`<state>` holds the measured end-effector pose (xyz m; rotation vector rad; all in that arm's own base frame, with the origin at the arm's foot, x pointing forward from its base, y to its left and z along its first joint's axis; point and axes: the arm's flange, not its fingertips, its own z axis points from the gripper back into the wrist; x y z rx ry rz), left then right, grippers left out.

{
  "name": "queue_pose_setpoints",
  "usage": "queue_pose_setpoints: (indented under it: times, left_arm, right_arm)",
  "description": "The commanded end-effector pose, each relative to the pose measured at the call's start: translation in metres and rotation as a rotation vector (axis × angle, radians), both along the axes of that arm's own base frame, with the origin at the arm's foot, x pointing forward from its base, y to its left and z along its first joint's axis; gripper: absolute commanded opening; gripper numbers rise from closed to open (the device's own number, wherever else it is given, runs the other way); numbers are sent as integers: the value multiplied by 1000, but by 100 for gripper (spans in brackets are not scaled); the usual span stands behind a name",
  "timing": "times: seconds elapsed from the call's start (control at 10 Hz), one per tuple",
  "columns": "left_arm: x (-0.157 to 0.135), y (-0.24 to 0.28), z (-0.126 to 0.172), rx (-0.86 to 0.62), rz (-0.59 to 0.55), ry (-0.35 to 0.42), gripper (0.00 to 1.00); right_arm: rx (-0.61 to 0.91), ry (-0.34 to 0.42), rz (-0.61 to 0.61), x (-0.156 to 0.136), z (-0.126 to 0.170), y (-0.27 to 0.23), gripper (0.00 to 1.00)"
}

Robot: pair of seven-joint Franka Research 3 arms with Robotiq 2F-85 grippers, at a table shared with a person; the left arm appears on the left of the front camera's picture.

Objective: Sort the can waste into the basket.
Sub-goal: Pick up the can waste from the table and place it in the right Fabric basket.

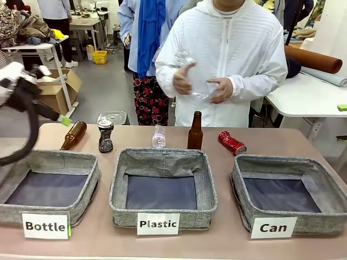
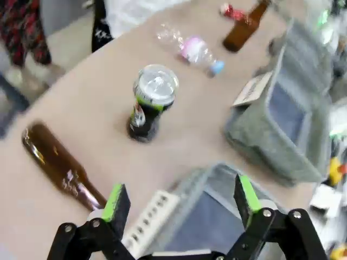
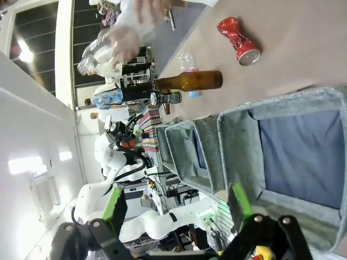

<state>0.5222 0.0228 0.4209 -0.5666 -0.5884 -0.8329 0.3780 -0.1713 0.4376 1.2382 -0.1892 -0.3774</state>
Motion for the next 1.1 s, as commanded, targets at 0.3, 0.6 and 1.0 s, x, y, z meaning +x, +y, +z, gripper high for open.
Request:
queue_pose_setpoints:
  times: [0.3,0.6,1.0]
  left_arm:
    - [6,-26,-2,72,-97,-124,100]
    - [-33,57,43,-186,-305,-403,100]
    - [-129,135,43,-307,-230,-576,100]
  right_arm:
    - [2,-14,8,-1,1,-2,100]
    - [2,-14,8,-1,1,-2,100]
    - [2,-14,8,-1,1,-2,100]
